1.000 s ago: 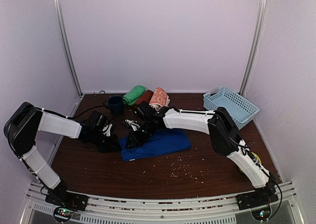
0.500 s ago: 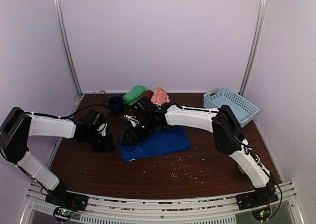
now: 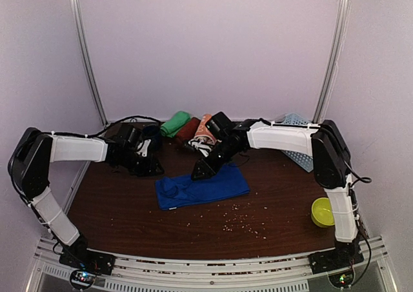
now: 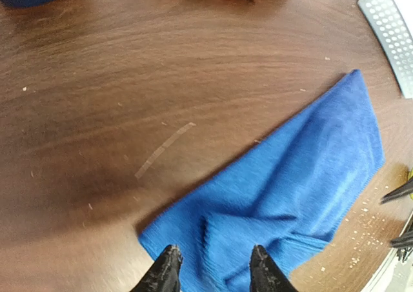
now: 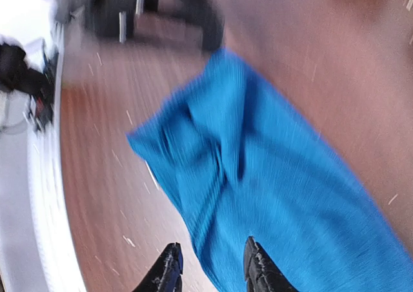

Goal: Roll the towels
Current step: Fold the towel at the center of the board, then smooth out the towel at the center of the board.

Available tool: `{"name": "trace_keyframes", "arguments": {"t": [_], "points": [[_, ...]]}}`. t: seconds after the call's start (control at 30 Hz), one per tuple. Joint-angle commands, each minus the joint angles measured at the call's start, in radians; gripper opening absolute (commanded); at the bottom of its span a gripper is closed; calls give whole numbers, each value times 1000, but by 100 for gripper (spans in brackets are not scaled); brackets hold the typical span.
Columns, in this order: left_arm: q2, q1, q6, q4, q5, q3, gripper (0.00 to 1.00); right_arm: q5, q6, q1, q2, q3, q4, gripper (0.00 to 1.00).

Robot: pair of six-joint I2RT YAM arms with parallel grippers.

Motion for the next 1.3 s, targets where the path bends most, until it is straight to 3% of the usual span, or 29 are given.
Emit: {"name": "trace_keyframes", "arguments": {"t": [0.0, 0.3, 0.6, 0.7, 0.8, 0.93, 1.27], "points": [[69, 77, 73, 17, 149, 14, 39, 34, -129, 18, -49, -121, 31, 35], [153, 103, 119, 89, 342, 35, 38, 20, -160, 21, 53, -39, -9, 36], [225, 102, 134, 79, 365, 86, 32, 31, -166, 45, 114, 29, -30, 36], [230, 101, 122, 99, 387, 93, 27, 19, -170, 56, 136, 36, -37, 35], [223, 101, 119, 102, 398, 86, 15, 11, -173, 68, 147, 45, -35, 35], [200, 102, 124, 93, 371, 55, 1, 7, -177, 85, 168, 75, -40, 35], [87, 102, 80, 83, 184, 9, 0, -10, -209, 137, 173, 69, -49, 33]]}}
